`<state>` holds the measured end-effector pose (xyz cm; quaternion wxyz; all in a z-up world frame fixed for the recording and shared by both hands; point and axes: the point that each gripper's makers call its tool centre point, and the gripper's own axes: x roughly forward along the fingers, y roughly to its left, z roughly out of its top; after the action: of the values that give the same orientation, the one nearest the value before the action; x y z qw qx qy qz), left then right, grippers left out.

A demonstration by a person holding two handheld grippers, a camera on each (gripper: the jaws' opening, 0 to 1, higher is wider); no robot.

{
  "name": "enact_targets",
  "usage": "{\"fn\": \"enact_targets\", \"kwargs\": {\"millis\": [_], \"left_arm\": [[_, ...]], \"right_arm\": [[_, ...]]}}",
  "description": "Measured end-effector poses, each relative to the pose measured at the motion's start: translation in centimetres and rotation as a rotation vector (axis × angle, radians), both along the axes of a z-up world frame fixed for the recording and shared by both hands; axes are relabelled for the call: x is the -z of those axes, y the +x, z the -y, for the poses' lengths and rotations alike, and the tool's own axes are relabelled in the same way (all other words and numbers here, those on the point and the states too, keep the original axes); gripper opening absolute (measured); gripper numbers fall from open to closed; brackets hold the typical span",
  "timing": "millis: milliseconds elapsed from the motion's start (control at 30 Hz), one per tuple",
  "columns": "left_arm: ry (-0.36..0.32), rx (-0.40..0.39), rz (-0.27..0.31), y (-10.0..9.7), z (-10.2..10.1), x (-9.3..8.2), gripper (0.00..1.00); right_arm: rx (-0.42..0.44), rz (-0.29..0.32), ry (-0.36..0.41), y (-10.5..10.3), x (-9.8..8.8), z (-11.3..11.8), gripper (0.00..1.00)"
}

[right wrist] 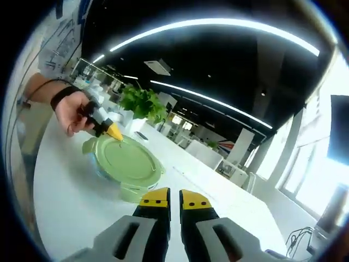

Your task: Pick up the tomato from the tabletop place it into the food storage container close the lid and lock the latches

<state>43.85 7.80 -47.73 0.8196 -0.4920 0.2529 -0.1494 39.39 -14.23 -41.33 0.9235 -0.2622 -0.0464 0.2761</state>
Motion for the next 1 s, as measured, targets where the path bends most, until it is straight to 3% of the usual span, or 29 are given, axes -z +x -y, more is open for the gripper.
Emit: {"fn": "enact_targets", "kwargs": {"millis": [267,333,400,467,533,833,1000], "left_arm": [[0.225,0.055,0.089,-0.3,-0.1,-0.4,0.14],[0.253,0.050,0.108,-0.2,-0.4,-0.7,0.20],[0.273,0.074,0.140,-0.3,-0.1,-1.2,0.24],[0.347,0.086,0.190,-0.4,-0.2,-1.6,0.30],[0.355,0.101,0.206,-0.9,0.4,-1.8,0.32],[0.459,0.114,0.239,-1.1,-0.5,-0.7,0.31],[0.504,0.133,0.288,-1.2,-0.4,-1.6,0.30]], "right_arm": [[-0.004,0.007,0.012,-0.1,0.0,-0.1,0.02],[-0.005,0.011,0.013,-0.1,-0.1,-0.2,0.02],[-0.007,0.012,0.015,-0.2,-0.1,-0.2,0.02],[-0.009,0.013,0.016,-0.2,0.0,-0.4,0.02],[-0.009,0.015,0.015,-0.2,0.0,-0.4,0.02],[-0.011,0.022,0.021,-0.3,-0.2,-0.4,0.03],[-0.012,0.024,0.018,-0.2,-0.4,-0.4,0.03]]}}
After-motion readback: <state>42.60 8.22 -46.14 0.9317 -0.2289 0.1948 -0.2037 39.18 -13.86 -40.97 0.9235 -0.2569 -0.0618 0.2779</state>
